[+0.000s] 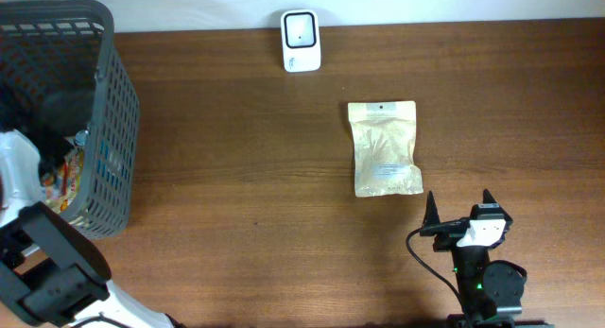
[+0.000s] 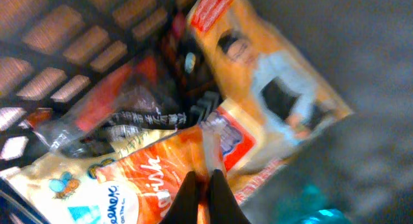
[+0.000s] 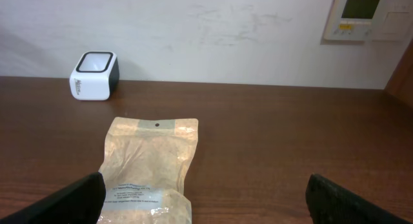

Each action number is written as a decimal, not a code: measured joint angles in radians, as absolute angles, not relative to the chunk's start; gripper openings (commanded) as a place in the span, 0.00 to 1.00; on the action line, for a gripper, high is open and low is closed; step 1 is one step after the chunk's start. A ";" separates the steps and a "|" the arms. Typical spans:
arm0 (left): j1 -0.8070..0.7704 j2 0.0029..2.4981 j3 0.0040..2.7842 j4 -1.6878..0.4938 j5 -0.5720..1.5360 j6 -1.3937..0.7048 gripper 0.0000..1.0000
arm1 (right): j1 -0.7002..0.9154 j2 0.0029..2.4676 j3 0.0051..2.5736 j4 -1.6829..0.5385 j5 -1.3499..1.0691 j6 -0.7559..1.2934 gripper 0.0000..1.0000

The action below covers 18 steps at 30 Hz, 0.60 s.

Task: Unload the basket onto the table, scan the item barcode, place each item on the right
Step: 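Reach the left gripper into the basket and grasp an orange tissue pack, then place the orange tissue pack beside the beige pouch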

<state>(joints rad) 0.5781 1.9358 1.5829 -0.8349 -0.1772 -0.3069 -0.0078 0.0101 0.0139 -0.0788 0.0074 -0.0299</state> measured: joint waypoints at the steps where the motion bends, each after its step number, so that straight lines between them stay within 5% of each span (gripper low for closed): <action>1: 0.578 1.931 1.623 -0.852 -0.156 -0.307 0.00 | -0.008 0.010 0.014 -0.079 0.007 -0.030 0.98; 9: 0.546 1.579 1.781 -0.844 0.234 -0.376 0.00 | -0.008 0.010 0.014 -0.079 0.007 -0.030 0.98; 18: 0.012 1.512 1.785 -0.823 0.367 -0.387 0.00 | -0.008 0.010 0.014 -0.079 0.007 -0.030 0.99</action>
<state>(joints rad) 0.0124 1.5120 1.7847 -0.8227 0.3672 -0.3866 -0.0078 0.0101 0.0139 -0.0788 0.0074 -0.0303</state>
